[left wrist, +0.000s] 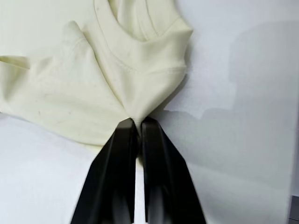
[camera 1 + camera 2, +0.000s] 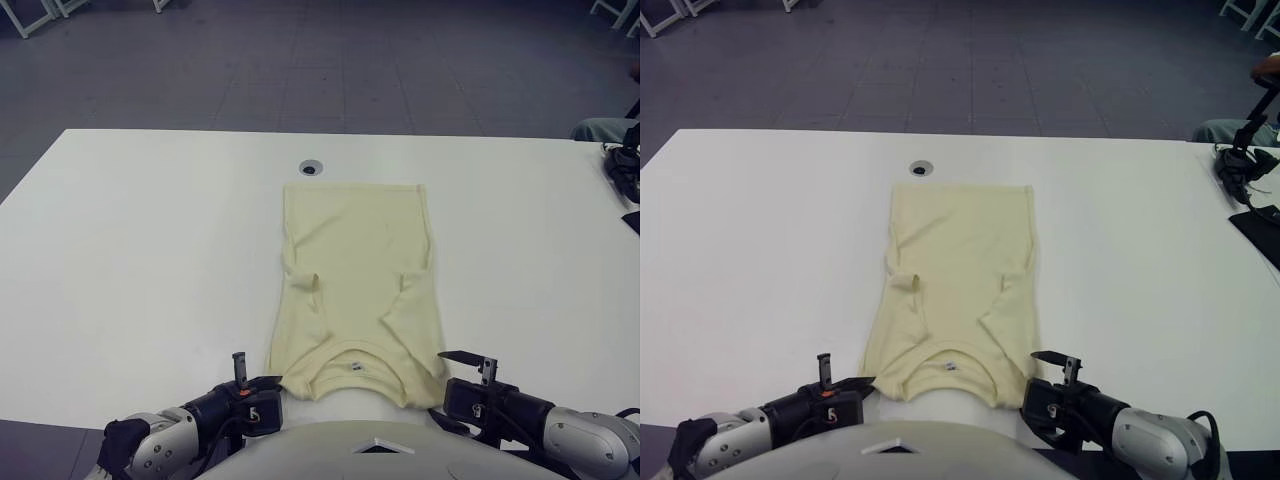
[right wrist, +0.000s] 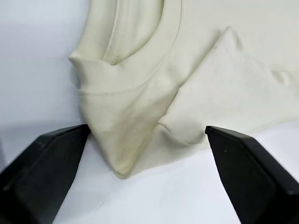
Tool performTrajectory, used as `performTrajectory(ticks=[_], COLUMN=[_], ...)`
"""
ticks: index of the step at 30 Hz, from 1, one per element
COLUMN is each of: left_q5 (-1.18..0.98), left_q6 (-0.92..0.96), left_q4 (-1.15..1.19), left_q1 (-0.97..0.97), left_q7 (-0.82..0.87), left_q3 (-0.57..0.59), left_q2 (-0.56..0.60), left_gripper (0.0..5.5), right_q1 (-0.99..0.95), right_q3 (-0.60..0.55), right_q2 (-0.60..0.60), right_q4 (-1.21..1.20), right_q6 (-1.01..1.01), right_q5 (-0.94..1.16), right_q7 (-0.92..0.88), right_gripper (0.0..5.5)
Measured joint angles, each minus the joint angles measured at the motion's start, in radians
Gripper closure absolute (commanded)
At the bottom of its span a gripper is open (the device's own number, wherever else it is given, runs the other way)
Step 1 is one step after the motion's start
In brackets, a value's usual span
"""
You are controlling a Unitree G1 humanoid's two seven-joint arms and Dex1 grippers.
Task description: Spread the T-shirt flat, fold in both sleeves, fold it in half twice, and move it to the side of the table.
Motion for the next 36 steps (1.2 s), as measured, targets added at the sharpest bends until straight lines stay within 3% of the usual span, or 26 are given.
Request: performTrajectory(ticks=[24,36], left_q5=[0.016,-0.032], left_q6=[0.005,0.008], left_q4=[-0.012,-0.018], left_q1=[-0.004,-0.009], left_q7=[-0.007,-0.031], left_q3=[-0.02,0.011], left_q2=[0.001,0.007], left_gripper=[5.49,5.49], right_q1=[-0.016,0.007], right_q3=[0.019,-0.006], right_q2=[-0.022,-0.048], right_q4=[0.03,0.029], right_q6=[0.025,-0.005], right_q5=[-0.046,-0.052], right_q7=[0.003,0.01], right_gripper=[5.4,5.5])
